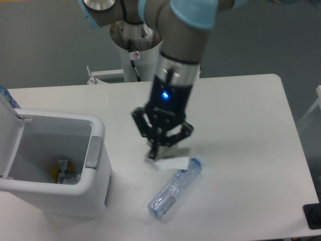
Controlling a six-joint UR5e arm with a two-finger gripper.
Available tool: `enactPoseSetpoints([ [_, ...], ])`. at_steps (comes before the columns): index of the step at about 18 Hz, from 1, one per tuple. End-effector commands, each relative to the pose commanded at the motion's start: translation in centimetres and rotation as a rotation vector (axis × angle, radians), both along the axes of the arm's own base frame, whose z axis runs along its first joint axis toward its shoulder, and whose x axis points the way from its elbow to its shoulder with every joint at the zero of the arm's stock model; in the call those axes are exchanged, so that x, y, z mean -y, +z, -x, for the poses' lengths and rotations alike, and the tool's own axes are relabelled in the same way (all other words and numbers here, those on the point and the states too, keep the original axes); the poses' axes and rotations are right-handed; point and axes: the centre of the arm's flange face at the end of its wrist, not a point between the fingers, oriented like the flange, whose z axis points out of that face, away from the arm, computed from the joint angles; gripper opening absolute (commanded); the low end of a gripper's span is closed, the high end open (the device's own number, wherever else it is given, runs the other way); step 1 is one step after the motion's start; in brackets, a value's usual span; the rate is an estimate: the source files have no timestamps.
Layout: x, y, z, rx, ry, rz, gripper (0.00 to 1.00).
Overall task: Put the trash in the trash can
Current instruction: 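Lift the paper and carry it over the white bin, then release, then move the open gripper over the clear plastic bottle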
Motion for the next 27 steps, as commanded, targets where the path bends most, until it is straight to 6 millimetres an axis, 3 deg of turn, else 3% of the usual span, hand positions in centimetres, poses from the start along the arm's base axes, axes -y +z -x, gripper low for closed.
enactPoseSetpoints([
  [5, -2.9, 0.2, -8.1, 0.043, -0.081, 0.003, 0.01],
  [6, -3.3, 0.0, -9.3, 0.045, -0.103, 0.006, 0.13],
  [9, -4.1, -0.9, -11.4, 0.046, -0.147, 0.015, 0.88],
  [10, -4.2, -1.1, -11.6, 0.050, -0.149, 0.019, 1.00],
  [16, -3.9, -1.1, -11.5, 0.057, -0.137, 0.025, 1.00],
  [18, -3.5, -1.1, -8.9, 0.056, -0.097, 0.023, 1.00],
  [22, -0.8, -3.1, 1.7, 0.067, 0.056, 0.039, 1.00],
  [25, -0.2, -7.1, 9.0, 0.069, 0.112, 0.068, 1.00],
  [27, -0.6, -12.5, 12.5, 0.037, 0.111, 0.166, 1.00],
])
